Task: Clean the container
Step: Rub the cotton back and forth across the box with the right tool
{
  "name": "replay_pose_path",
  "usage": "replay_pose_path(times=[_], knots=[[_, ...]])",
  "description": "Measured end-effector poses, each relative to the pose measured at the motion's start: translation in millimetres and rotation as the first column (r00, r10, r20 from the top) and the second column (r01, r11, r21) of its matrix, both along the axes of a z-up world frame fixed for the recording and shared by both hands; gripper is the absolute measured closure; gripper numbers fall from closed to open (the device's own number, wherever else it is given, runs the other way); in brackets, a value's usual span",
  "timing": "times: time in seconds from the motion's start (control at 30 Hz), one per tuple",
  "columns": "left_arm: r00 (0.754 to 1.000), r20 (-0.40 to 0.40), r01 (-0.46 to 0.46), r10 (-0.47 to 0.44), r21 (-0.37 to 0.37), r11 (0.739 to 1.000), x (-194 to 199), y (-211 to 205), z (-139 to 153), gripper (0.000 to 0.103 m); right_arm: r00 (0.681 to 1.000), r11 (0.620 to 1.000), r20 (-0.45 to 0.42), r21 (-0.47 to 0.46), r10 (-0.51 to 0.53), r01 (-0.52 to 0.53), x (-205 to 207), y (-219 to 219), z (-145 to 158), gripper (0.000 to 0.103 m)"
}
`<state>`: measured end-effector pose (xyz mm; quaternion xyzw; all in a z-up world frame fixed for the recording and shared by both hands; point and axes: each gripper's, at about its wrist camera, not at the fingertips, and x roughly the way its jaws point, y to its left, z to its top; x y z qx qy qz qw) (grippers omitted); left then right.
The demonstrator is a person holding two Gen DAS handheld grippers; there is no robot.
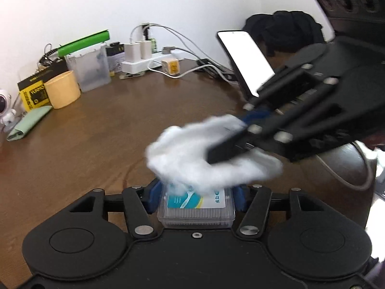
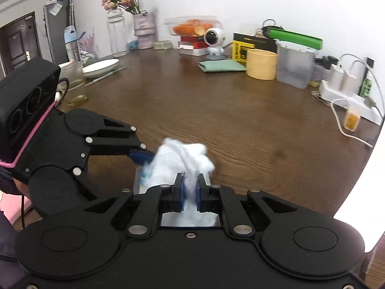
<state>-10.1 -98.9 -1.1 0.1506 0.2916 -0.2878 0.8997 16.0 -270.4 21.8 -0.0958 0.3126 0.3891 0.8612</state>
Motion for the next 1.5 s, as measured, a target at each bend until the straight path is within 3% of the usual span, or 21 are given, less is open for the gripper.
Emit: replay_pose_path(times=[0.13,0.3,0.57,0.73,0.87,1.03,1.17,1.33,1.5], knots=[[1.0,0.023,-0.001,0.0,0.02,1.0,9.1,-6.4,0.6,0.046,1.0,1.0,-0.007,-0.001,0.018,-0.018,4.1,0.3,-0.4,0.094],[1.0,0.005,-0.009,0.009,0.009,1.0,12.3,-4.2,1.1,0.045,0.999,0.999,0.022,-0.018,-0.04,0.04,24.5,-5.7,-0.4,0.094],[0.999,-0.031,-0.017,0.016,-0.022,1.0,10.8,0.9,0.2,0.045,0.999,0.999,0.029,-0.032,-0.024,0.024,22.2,-3.0,0.4,0.094],[1.0,-0.027,-0.016,0.015,-0.024,1.0,9.7,1.0,-0.1,0.045,0.998,0.998,-0.001,-0.023,0.061,-0.061,13.7,9.6,1.9,0.094],[1.0,-0.022,-0.018,0.018,-0.022,1.0,9.9,-0.7,-0.2,0.045,0.999,0.999,0.034,-0.04,-0.006,0.007,20.8,7.1,0.3,0.092],[1.0,-0.024,-0.018,0.017,-0.024,1.0,10.7,-1.0,-0.2,0.045,0.999,0.999,-0.02,-0.017,0.028,-0.028,14.2,1.4,1.2,0.092],[0.999,-0.049,-0.019,0.016,-0.046,0.999,14.6,1.8,-0.4,0.045,1.0,1.0,-0.005,-0.009,0.03,-0.03,12.4,5.6,2.2,0.088],[0.999,-0.048,-0.017,0.015,-0.046,0.999,15.1,1.5,-0.4,0.045,0.997,1.0,0.07,0.005,0.016,-0.016,3.5,-6.0,17.0,0.066],[0.999,-0.047,-0.018,0.016,-0.044,0.999,15.2,1.6,-0.3,0.045,0.998,1.0,0.062,0.03,-0.009,0.007,7.4,-1.1,10.5,0.066]])
